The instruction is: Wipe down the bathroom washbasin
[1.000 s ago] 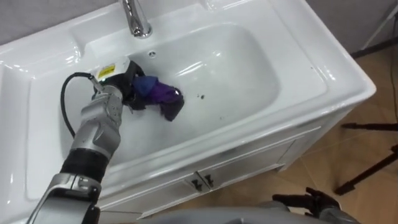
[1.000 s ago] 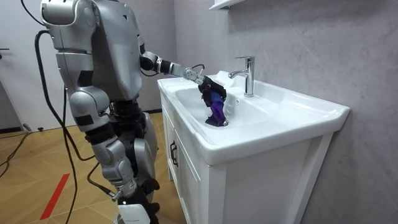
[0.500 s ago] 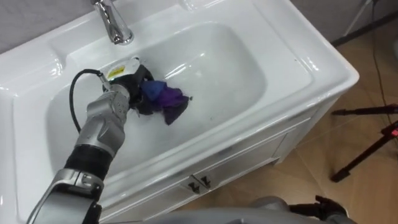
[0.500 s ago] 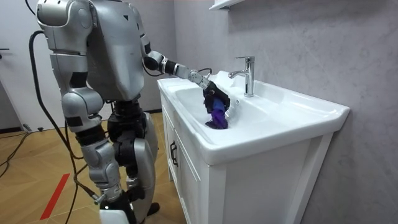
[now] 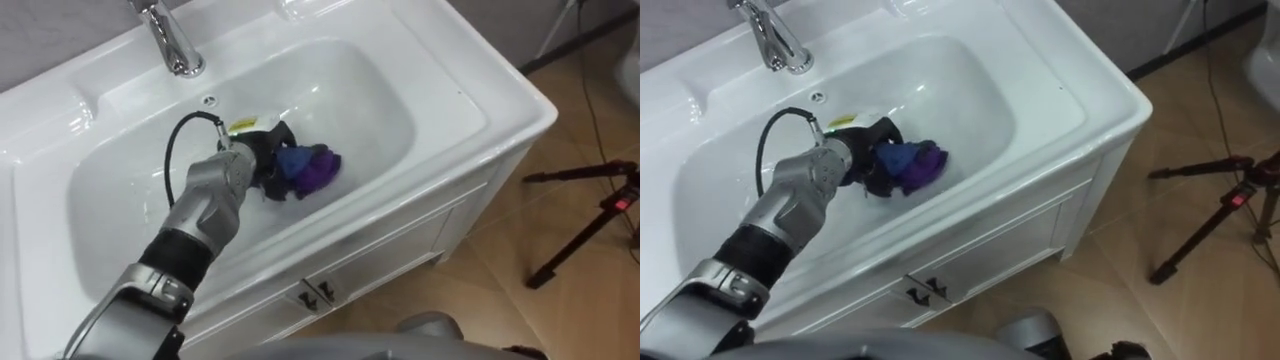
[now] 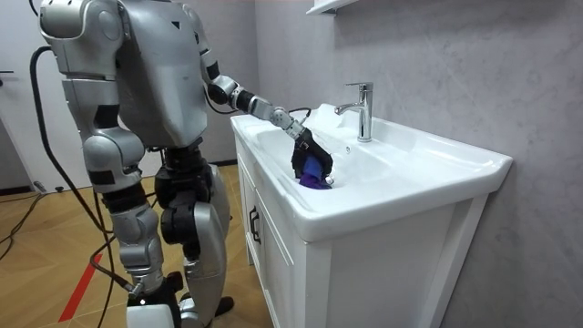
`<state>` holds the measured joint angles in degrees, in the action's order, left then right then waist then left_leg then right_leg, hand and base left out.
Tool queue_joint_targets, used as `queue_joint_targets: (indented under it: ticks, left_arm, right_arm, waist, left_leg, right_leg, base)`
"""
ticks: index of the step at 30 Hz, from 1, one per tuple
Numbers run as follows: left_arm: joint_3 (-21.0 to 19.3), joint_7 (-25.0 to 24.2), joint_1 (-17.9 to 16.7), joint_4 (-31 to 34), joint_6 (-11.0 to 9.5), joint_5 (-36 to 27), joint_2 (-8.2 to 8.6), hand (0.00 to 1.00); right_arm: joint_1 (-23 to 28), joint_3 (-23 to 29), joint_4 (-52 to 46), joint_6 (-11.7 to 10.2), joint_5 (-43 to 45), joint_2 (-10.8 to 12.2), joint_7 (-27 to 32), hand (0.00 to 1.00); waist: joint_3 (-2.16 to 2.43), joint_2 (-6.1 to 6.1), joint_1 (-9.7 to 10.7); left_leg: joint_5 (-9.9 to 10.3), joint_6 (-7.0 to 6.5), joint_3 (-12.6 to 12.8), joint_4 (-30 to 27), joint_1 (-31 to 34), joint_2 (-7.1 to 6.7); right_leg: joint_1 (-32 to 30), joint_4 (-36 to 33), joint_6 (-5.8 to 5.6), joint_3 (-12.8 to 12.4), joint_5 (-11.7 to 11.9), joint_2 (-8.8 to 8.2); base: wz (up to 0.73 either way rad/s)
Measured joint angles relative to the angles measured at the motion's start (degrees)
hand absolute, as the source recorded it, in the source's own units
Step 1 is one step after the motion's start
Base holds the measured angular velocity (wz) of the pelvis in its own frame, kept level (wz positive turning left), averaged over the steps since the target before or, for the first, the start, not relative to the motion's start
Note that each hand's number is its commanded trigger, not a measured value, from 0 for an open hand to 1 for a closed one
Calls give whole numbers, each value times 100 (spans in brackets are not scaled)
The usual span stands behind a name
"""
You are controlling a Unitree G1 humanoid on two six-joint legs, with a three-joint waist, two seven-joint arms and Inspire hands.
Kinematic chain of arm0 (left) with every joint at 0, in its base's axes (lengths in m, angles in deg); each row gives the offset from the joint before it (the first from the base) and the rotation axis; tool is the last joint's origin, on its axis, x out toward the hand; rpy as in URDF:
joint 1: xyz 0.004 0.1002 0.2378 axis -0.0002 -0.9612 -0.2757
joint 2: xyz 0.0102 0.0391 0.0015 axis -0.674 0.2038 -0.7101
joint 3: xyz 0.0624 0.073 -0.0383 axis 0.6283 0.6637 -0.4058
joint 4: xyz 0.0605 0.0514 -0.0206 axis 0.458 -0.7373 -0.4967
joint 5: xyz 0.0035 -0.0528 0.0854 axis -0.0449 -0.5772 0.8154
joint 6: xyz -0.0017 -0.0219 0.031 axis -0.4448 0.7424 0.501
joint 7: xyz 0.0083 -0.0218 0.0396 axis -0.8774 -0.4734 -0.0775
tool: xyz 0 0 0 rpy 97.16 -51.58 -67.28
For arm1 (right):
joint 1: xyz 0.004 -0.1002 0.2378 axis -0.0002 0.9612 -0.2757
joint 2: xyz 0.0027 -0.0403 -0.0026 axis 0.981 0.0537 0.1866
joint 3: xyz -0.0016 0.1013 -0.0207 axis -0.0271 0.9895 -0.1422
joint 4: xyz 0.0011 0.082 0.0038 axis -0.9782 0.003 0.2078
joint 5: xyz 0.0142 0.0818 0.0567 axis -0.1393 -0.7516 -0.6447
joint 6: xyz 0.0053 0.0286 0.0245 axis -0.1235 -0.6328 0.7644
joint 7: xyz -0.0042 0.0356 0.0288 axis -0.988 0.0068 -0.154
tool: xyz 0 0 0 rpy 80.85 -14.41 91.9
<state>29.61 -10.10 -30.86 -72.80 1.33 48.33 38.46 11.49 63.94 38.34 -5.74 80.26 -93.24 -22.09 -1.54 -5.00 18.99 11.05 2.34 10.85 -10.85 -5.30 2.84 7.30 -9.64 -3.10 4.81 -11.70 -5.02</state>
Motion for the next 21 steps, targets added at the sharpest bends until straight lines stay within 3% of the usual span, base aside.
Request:
queue_joint_targets:
  ticks: [5, 11, 21]
  left_arm:
    - [468, 2, 0, 628, 16, -182, 45, 100]
    - [491, 31, 0, 811, 15, -220, 253, 100]
    - [467, 293, 3, 805, 12, -701, 283, 100]
  right_arm:
    - [-20, -118, 7, 1, -18, 50, 114, 0]
    - [29, -133, 10, 0, 18, 53, 169, 0]
    - [167, -185, -64, 6, 35, 84, 177, 0]
  waist:
    - [30, 59, -13]
    - [55, 38, 17]
    - [66, 54, 137]
  left_leg:
    - [-2, -3, -15, -36, 81, -6]
    - [-2, -3, -22, -27, 98, -4]
    - [-2, -3, -24, 8, 35, -4]
  right_leg:
    - [-39, 5, -6, 9, 1, -2]
    - [-25, -16, -3, 22, 2, 1]
    - [37, -12, -3, 35, 5, 1]
  base:
    - [3]
    - [1]
    - [2]
